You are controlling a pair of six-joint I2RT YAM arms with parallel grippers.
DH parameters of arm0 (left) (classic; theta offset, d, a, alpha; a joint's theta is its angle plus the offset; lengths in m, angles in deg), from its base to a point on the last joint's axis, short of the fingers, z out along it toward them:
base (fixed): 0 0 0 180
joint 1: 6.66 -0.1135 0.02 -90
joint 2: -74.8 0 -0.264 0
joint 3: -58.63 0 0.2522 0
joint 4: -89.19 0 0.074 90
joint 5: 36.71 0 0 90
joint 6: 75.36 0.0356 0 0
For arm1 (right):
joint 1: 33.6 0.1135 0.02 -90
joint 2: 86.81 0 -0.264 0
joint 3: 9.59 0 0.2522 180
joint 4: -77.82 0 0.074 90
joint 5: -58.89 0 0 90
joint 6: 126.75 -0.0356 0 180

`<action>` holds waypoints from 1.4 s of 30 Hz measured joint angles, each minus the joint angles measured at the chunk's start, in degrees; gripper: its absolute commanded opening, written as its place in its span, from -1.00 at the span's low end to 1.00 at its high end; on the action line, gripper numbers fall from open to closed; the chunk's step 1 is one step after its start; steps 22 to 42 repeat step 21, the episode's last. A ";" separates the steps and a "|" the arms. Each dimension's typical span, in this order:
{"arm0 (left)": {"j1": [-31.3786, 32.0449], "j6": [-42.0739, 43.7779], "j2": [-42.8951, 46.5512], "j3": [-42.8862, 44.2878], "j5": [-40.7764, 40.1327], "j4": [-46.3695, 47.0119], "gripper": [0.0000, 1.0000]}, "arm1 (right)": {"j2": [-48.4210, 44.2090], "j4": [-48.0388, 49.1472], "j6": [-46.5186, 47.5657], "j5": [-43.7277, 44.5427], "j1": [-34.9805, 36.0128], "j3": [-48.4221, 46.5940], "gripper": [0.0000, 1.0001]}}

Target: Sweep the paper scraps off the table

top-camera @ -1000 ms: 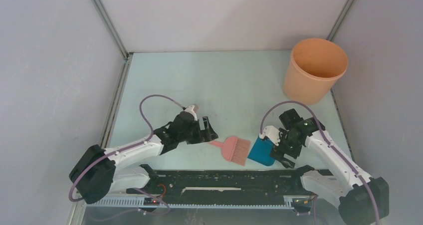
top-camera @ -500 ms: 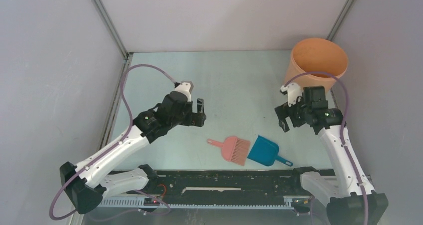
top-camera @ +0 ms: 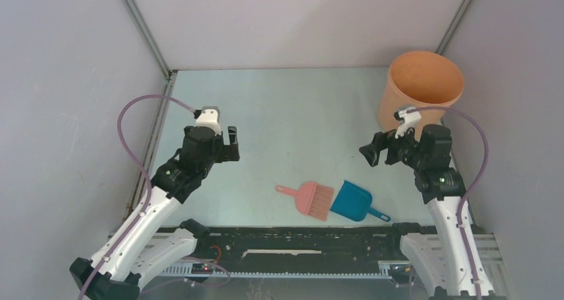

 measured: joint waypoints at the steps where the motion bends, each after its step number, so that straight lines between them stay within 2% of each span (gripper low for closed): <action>1: -0.44 0.07 0.87 -0.74 -0.11 0.26 1.00 | -1.62 1.38 -0.52 -1.25 -1.40 2.43 0.99; 4: -0.74 0.26 2.93 -2.19 -0.68 1.66 1.00 | -4.81 2.67 -1.79 -2.91 -4.87 7.10 0.99; 8: -0.76 0.52 3.65 -2.56 -1.77 2.75 1.00 | -6.49 4.20 -3.43 -5.01 -6.54 8.00 0.99; 17: -0.79 0.52 -0.17 -2.56 -2.21 2.78 1.00 | -6.75 6.47 -5.49 -4.74 -6.62 8.00 0.99; 42: -0.79 0.52 -0.15 -2.56 -2.25 2.67 1.00 | -6.73 6.82 -5.86 -4.50 -6.62 8.00 0.99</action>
